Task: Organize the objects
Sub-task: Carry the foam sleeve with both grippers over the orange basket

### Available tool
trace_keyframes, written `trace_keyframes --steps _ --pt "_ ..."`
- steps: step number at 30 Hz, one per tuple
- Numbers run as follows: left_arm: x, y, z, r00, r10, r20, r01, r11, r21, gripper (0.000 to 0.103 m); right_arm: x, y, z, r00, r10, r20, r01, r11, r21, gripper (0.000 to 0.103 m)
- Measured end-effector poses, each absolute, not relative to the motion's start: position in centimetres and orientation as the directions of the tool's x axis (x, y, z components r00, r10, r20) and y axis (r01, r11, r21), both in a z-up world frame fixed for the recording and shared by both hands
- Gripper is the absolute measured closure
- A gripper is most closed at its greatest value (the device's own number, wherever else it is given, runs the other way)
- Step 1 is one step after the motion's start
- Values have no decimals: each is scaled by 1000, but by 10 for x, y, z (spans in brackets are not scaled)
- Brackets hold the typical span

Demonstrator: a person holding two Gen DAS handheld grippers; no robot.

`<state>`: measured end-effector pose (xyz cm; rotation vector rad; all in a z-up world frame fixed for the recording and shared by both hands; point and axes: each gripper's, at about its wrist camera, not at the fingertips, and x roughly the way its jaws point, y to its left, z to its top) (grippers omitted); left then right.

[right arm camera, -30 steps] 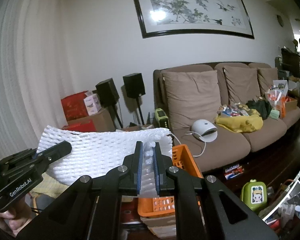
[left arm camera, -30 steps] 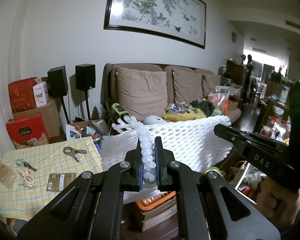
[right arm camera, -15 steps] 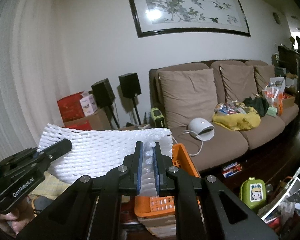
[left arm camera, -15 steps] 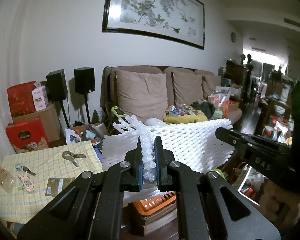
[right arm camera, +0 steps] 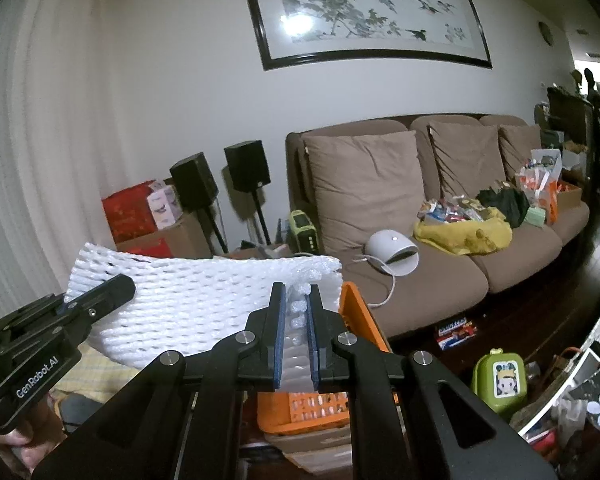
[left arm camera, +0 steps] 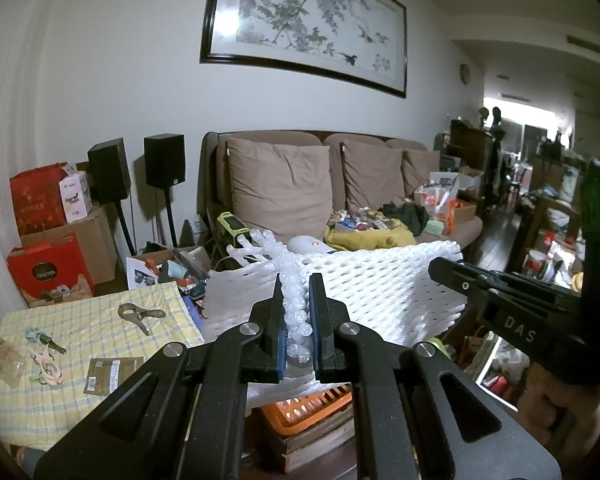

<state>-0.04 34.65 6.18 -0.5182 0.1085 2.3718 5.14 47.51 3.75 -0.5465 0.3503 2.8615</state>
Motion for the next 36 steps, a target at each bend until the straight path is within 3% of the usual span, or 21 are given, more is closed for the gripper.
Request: trace_keyframes --steps 36 --pt "-11 372 48 -662 620 -421 -656 -751 -74 94 41 495 22 -882 194 -430 -303 -932 200 94"
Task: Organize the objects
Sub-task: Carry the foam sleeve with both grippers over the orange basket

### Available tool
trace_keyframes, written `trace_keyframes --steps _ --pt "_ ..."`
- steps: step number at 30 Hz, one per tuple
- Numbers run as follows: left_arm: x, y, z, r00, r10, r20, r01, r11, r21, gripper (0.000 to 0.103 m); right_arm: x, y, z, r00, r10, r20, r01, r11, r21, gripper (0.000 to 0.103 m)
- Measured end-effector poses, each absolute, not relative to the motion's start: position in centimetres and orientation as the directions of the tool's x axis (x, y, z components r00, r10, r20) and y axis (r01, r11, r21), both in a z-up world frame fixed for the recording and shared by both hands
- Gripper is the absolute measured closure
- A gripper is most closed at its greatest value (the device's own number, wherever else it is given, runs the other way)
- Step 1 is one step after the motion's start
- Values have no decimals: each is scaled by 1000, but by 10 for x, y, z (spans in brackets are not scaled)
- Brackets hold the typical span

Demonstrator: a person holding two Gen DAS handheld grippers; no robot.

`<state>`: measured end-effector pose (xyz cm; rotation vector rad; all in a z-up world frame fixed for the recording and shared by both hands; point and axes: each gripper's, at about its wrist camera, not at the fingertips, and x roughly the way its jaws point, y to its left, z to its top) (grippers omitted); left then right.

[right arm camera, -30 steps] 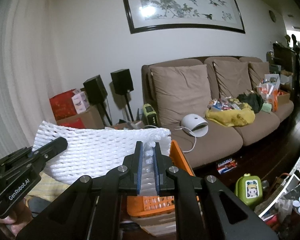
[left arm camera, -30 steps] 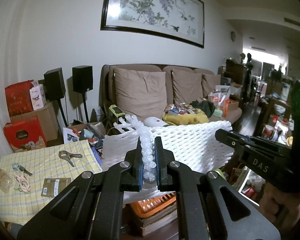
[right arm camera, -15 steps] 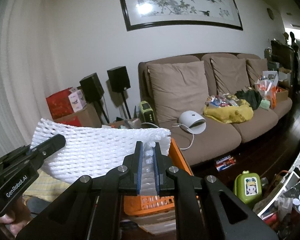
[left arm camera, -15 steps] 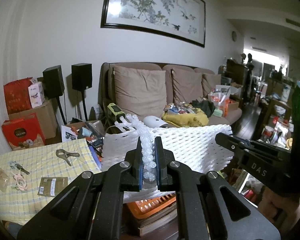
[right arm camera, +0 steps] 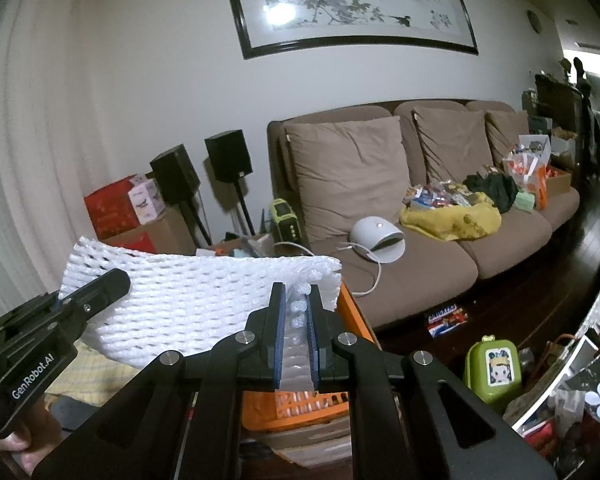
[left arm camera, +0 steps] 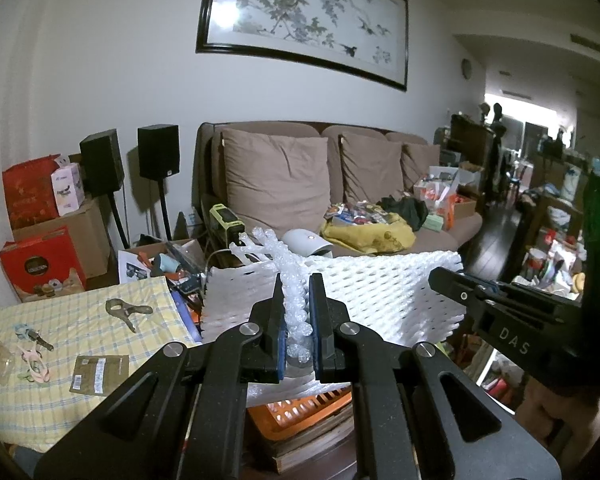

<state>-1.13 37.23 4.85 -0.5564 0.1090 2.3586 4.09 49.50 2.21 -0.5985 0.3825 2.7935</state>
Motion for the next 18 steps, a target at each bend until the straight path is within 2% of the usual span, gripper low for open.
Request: trace_keyframes --steps 18 --pt "-16 392 39 -639 623 -452 -661 -745 -93 94 39 514 14 -860 228 -456 -349 -915 202 94"
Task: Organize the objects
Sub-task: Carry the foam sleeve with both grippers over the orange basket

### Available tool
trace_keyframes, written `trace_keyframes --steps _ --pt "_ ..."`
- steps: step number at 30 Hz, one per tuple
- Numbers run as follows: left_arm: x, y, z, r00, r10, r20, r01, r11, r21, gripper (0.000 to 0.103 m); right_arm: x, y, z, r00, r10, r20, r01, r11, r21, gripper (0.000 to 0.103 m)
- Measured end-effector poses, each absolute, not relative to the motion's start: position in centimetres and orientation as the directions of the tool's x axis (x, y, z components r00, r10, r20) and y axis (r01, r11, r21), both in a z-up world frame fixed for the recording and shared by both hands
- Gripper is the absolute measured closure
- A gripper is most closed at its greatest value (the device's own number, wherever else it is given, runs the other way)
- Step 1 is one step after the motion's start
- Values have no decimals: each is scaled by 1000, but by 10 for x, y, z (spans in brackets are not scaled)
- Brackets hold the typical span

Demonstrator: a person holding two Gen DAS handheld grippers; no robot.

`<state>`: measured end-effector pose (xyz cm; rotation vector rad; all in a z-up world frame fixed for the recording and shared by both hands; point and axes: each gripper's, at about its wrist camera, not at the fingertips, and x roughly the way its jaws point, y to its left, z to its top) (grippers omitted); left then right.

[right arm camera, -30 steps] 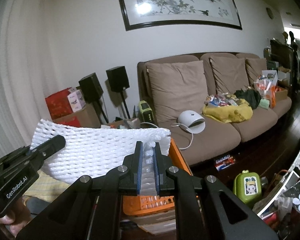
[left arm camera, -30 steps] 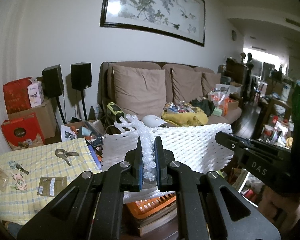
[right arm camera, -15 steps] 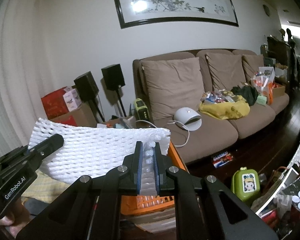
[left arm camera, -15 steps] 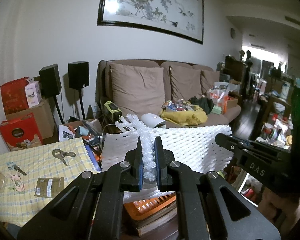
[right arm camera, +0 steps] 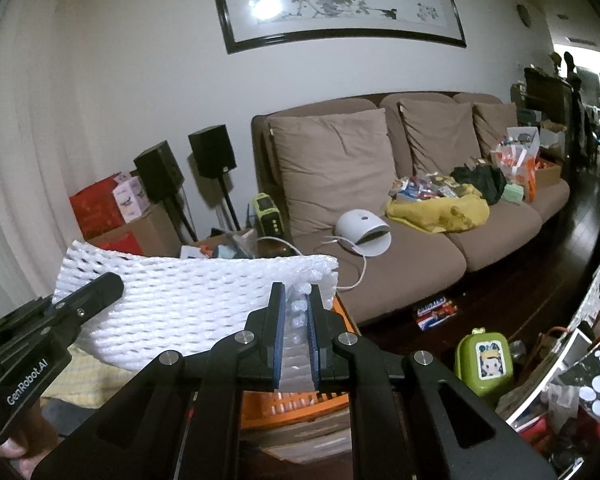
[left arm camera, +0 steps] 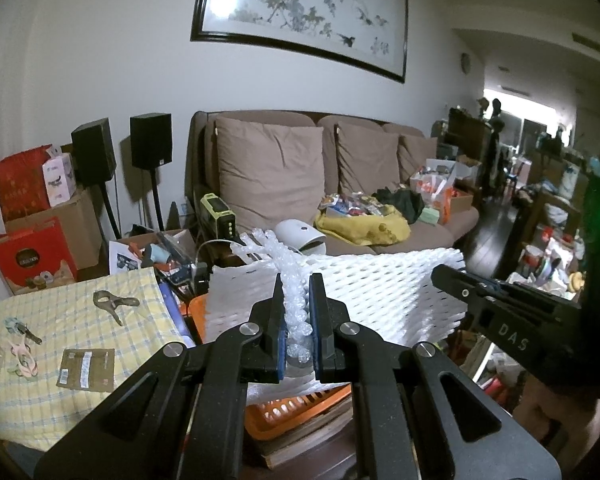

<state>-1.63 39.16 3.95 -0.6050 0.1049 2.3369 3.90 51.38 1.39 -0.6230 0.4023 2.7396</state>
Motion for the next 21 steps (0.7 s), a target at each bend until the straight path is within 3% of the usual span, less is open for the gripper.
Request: trace_keyframes --steps 21 --pt "-41 398 16 -634 582 -508 -620 -776 -115 94 8 533 -18 -840 164 -517 -331 -910 248 94"
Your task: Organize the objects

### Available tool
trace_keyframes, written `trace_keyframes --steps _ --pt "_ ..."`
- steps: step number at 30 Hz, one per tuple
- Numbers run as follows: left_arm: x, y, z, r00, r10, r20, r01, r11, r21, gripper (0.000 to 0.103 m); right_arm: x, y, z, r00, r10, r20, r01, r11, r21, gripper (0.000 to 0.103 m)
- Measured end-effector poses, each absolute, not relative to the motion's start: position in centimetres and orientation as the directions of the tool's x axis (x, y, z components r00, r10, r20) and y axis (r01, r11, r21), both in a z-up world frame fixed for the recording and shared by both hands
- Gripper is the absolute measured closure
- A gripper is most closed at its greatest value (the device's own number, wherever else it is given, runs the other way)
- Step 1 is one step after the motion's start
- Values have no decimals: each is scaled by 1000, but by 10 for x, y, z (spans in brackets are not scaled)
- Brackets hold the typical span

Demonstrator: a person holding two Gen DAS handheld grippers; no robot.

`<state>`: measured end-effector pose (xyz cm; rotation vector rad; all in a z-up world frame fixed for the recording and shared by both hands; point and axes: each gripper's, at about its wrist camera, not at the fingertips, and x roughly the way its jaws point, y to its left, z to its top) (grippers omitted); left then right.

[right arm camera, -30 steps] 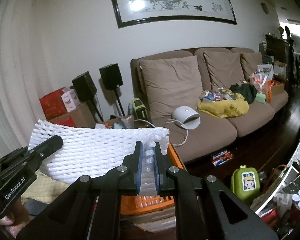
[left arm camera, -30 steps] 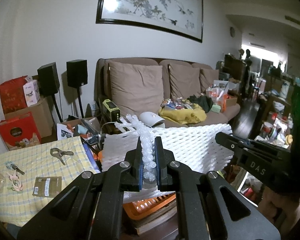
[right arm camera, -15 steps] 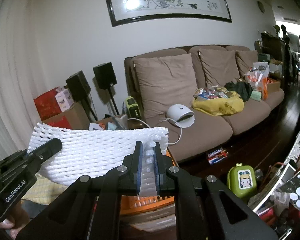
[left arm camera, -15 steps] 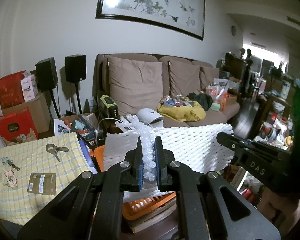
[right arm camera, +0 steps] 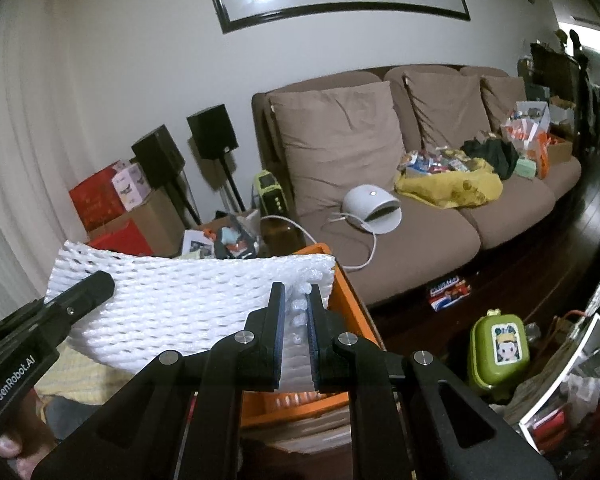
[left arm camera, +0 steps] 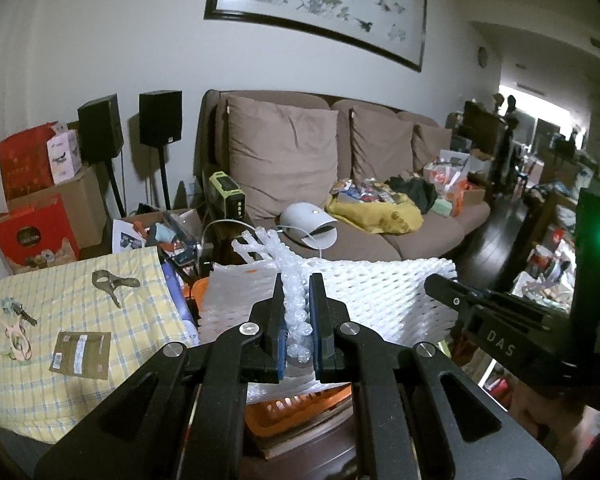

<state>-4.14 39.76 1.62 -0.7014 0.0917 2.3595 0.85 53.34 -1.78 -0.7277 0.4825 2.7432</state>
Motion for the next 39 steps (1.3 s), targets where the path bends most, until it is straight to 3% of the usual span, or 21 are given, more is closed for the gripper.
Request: trace_keyframes --steps 22,27,33,39 --pt "-77 405 -41 -613 540 -578 -571 -807 -149 94 -29 538 -64 -803 154 -575 -346 -907 240 94" --pt "-81 409 -55 -623 518 -586 -574 -812 -108 94 -37 541 -75 -806 152 -572 -346 -905 247 94" --pt "-77 413 -67 -652 523 -549 -585 -807 -74 94 -38 546 -88 -832 164 -529 -348 -899 268 94" --pt "-58 418 -72 -728 525 -441 -594 -804 23 94 -33 548 -98 -875 219 -432 -367 -882 295 93"
